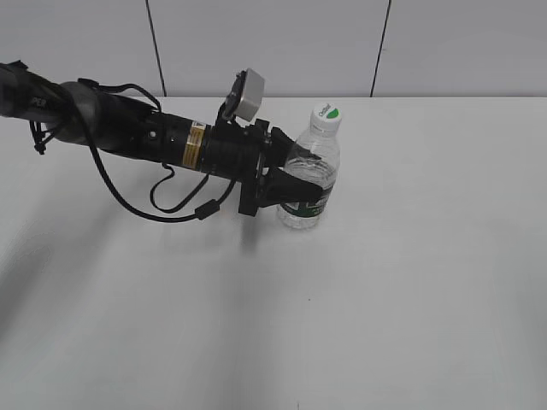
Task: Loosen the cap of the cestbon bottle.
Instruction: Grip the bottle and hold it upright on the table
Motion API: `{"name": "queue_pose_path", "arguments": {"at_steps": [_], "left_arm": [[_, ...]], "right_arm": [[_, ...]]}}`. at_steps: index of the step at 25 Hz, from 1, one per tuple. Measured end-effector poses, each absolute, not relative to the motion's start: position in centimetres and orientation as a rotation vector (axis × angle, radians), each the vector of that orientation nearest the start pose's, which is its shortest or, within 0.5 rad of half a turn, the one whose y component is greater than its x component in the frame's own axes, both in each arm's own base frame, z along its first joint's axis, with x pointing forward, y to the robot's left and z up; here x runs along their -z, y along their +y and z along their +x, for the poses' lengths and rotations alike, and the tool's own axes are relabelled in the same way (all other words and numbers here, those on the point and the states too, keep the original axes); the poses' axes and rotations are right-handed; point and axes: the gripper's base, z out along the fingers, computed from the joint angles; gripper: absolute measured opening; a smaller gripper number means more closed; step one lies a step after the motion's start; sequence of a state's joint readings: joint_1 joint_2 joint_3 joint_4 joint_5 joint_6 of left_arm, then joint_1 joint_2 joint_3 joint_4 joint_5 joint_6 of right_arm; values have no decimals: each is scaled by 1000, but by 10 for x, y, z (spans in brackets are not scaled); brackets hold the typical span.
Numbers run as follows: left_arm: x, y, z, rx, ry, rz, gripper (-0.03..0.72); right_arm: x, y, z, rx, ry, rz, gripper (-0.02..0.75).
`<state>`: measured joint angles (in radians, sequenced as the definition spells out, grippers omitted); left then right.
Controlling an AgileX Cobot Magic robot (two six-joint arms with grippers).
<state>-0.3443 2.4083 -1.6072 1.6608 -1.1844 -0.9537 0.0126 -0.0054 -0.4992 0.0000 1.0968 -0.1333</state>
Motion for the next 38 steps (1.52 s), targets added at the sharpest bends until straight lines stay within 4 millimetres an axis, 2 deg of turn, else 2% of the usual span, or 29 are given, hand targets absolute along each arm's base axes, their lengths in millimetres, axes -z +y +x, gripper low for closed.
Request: {"name": "queue_pose_path", "arguments": {"at_steps": [7,13,18,24,33,38], "left_arm": [[-106,-232,400,1144,1437,1497,399],[-102,-217,380,1160,1469,1454,399],[-107,-208,364,1143,1461,1367,399],[-90,-202,346,1127,1497,1270,399],[-85,-210,334,1084,1440,1302,399],[-83,-210,334,1078,1454,1265,399]], "right_arm": [[-274,0,-7,74,2071,-151,529],[-274,0,-7,74,2071,-151,529],[-274,0,-7,74,2071,-151,529],[-274,0,-7,74,2071,-151,529],[-274,0,-7,74,2071,-151,529],[-274,0,-7,74,2071,-151,529]]}}
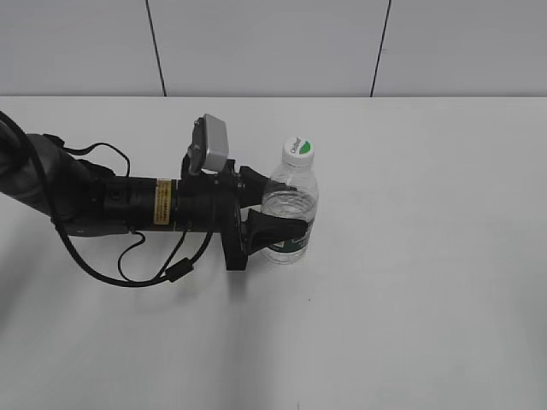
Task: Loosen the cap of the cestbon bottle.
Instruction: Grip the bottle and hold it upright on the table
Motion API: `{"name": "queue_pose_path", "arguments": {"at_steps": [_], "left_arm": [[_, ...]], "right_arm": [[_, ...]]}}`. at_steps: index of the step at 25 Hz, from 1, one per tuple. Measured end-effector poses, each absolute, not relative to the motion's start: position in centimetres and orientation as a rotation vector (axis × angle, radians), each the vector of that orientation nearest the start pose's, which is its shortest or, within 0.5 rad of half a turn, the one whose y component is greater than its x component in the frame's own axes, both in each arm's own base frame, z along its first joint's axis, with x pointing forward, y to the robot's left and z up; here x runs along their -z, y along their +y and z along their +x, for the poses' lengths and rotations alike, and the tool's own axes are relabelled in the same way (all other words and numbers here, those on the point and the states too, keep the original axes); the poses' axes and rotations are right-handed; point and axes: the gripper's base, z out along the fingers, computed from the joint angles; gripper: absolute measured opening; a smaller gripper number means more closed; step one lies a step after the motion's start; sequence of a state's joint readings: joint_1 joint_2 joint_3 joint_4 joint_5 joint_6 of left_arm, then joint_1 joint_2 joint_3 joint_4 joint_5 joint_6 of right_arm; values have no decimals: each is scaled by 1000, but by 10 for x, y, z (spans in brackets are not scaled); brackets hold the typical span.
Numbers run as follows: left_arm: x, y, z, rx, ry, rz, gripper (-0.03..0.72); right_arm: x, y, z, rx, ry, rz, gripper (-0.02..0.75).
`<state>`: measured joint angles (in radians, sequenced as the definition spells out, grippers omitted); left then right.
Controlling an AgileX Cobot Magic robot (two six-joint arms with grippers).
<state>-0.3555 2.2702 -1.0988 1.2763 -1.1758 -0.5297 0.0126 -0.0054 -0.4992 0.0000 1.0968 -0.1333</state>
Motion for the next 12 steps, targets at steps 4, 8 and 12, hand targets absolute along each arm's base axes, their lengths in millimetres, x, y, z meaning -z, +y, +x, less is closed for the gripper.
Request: {"name": "queue_pose_path", "arguments": {"at_steps": [4,8,12], "left_arm": [[-80,-210,334,1086,1460,1242,399],[-78,-210,334,1100,1460,1225,399],[-78,-209,333,1101,1462,1224,399]], "right_arm": [[-276,0,-8,63,2065,-131,529],[-284,2,2,14,2120,-106,529],[-304,9,28,-90,2228,-102,529]]}}
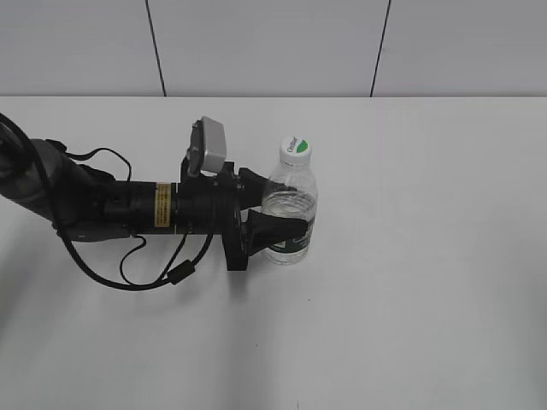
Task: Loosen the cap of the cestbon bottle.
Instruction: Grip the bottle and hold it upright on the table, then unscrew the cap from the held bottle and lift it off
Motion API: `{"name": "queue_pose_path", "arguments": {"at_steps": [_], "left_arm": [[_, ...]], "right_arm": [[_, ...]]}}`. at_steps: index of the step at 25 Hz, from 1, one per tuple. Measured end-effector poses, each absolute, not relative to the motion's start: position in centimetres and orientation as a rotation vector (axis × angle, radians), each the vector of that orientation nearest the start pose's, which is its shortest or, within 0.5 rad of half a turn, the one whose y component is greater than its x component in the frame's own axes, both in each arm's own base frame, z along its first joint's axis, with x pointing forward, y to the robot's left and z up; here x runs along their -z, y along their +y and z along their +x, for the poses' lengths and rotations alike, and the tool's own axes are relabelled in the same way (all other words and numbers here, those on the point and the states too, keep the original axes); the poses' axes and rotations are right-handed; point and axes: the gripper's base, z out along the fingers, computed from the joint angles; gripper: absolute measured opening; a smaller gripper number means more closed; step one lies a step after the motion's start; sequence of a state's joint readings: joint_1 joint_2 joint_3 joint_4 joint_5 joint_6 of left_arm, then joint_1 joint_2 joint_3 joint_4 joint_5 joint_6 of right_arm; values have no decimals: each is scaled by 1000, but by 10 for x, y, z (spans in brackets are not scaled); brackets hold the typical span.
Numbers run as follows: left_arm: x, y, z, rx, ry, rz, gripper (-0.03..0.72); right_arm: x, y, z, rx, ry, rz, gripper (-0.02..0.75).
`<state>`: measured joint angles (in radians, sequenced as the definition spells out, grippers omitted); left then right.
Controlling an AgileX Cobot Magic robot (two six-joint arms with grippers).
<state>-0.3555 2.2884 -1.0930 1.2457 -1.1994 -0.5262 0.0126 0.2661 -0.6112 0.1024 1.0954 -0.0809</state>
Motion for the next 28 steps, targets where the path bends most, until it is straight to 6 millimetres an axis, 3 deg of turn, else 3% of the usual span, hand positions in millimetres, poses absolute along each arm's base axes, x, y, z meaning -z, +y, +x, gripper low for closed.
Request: {"name": "queue_pose_path", "arguments": {"at_steps": [9,15,21,28], "left_arm": [[-78,-209,333,1127,1485,1210,398],[-78,-210,332,1135,1487,1208,398],[-78,-210,332,1136,1487,1208,398],[-78,-210,332,1137,1486,1208,398]], "right_arm": [[-349,24,97,-317,2430,-100,529],[-355,32,171,-411,2594,-96,529],[-357,74,230,-561,2688,-196,529],[-350,141,284,-548,2752,-360,529]]}}
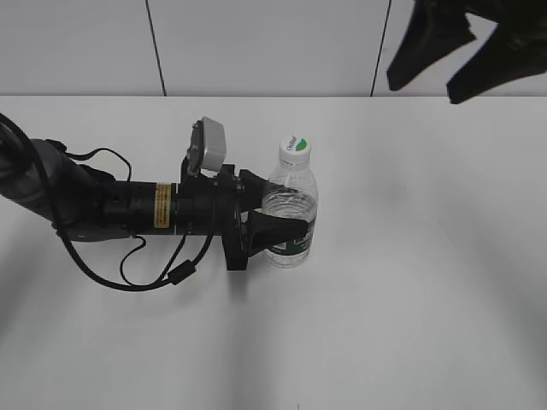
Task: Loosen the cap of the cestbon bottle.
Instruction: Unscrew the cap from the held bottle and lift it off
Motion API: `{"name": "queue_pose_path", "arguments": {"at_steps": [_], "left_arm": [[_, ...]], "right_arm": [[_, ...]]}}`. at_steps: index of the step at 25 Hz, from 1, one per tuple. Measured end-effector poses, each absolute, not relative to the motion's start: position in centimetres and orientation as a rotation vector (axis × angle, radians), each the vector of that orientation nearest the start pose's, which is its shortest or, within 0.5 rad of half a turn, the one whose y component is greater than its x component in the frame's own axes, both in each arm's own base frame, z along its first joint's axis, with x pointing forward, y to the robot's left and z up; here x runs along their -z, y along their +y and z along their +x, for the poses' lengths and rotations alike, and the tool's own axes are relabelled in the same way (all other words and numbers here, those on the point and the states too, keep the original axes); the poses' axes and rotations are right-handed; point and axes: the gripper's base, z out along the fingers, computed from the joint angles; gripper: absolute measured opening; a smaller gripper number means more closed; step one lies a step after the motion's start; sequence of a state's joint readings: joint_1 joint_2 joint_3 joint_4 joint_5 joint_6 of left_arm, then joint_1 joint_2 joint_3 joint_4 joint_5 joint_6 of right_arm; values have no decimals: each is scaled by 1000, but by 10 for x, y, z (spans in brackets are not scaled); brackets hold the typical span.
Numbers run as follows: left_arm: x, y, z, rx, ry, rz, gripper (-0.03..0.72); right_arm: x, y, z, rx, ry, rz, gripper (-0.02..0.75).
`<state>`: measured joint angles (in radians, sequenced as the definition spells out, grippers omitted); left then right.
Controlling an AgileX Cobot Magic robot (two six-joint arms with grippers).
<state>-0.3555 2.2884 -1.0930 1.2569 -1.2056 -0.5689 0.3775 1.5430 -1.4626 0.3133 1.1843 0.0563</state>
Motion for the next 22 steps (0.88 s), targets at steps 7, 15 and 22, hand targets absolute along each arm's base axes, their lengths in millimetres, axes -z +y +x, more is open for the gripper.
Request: {"name": "queue_pose_path", "arguments": {"at_steps": [7,15,22], "left_arm": [[-78,-210,332,1137,1486,1208,398],[-78,-210,332,1137,1486,1208,398],[-78,-210,332,1138,1487,1207,398]], "right_arm": [[-334,182,329,-560,2792,-396,529],[-310,207,348,-566,2866,-305,529],[-300,207,352,-524,2927,-76,529]]}}
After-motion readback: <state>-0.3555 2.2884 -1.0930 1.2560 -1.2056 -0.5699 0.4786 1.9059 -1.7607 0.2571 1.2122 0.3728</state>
